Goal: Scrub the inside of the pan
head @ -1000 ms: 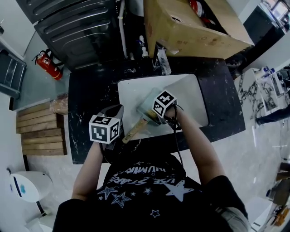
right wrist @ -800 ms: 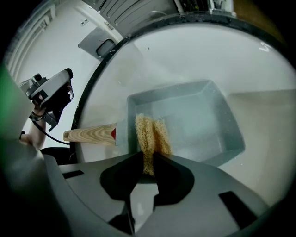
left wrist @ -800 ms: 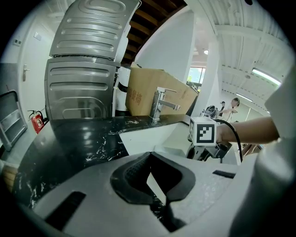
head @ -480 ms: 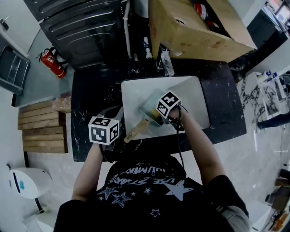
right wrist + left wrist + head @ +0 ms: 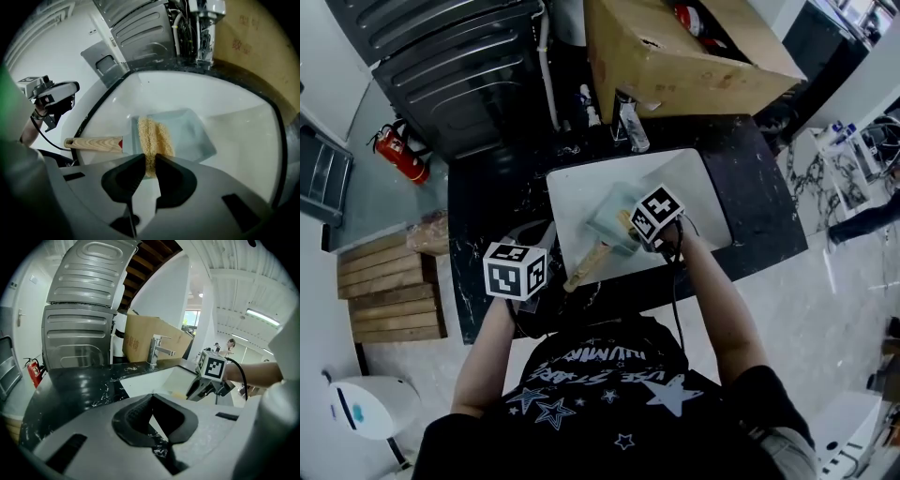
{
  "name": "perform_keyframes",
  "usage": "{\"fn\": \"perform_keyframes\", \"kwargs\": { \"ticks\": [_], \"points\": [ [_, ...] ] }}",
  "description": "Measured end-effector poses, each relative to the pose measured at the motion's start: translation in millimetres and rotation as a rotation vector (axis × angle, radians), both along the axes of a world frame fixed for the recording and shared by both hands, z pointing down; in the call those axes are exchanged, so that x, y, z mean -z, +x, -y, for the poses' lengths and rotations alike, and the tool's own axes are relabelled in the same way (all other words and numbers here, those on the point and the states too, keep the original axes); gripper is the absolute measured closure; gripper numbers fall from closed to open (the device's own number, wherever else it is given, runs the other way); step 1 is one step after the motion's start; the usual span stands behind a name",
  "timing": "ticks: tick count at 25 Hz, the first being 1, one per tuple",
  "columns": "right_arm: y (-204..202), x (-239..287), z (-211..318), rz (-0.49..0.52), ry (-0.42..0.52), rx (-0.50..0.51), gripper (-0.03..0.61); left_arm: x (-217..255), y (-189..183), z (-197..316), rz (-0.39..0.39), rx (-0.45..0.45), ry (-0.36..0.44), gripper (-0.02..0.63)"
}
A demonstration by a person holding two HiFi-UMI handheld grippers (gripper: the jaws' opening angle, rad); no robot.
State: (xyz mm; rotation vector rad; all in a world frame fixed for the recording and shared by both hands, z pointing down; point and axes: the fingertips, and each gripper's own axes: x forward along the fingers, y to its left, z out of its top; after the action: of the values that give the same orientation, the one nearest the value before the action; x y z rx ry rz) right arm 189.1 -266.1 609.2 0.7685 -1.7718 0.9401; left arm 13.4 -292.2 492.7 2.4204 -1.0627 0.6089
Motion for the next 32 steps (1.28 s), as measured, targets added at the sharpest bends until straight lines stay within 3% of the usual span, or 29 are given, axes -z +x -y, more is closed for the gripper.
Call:
{"fn": "perform_keyframes", "kwargs": {
  "ticks": [15,23,32],
  "points": [
    [-31.1,68.6,-23.2,-0.072,0.303,-0.139,0.511,13.7,-23.1,-38.2,-0.051,-0.152,0.03,0.605],
    [-59.9,103.0,-57.1,-0.047,0.477,-0.276,0.511,11.2,-27.7,-62.9,-0.064,-0.271,0.018,0.605],
    [-55.5,118.7,-97.8,-0.062,0.537,-0.385,0.511,20.6,-20.1,-85.7,-0.094,-0.335,0.019,0.606]
  ]
}}
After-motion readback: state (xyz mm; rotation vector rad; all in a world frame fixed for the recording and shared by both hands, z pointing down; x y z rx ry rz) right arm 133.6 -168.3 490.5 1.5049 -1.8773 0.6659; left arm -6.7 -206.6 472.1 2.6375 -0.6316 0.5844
